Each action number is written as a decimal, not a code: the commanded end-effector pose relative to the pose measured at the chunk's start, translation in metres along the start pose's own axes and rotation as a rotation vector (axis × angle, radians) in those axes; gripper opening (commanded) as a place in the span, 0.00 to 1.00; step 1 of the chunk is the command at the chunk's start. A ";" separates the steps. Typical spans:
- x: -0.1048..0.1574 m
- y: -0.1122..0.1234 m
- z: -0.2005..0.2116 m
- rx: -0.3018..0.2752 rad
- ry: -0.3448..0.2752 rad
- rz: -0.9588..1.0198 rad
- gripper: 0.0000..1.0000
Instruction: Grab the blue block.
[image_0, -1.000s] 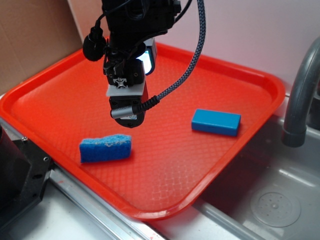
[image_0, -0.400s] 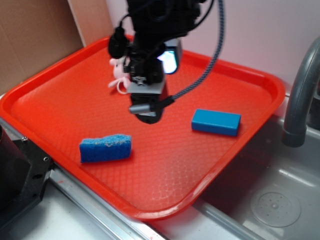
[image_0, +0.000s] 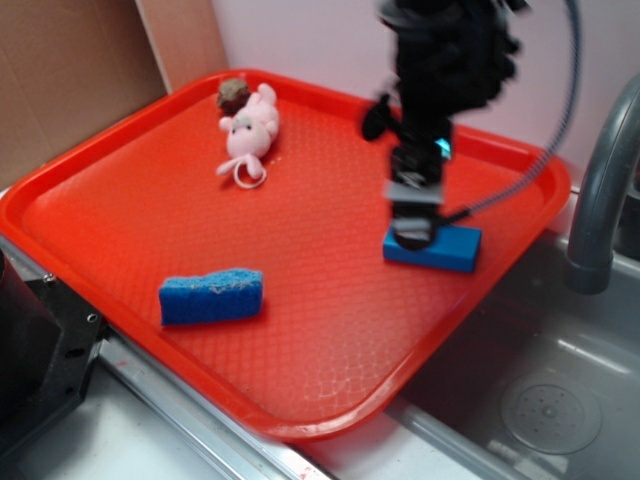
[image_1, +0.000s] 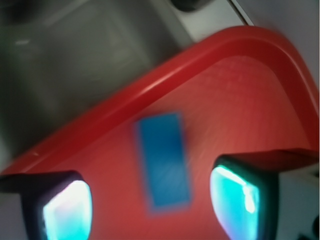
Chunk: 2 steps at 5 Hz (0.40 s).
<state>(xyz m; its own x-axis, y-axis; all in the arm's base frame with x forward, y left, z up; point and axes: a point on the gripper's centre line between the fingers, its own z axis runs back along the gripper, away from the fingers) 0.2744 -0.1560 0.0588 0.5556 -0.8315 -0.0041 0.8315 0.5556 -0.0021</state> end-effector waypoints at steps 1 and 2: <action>0.035 0.080 -0.033 0.040 -0.005 -0.016 1.00; 0.023 0.064 -0.039 0.028 -0.002 -0.023 1.00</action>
<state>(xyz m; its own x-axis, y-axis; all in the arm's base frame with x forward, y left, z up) 0.3415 -0.1414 0.0261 0.5700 -0.8214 -0.0194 0.8216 0.5701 0.0050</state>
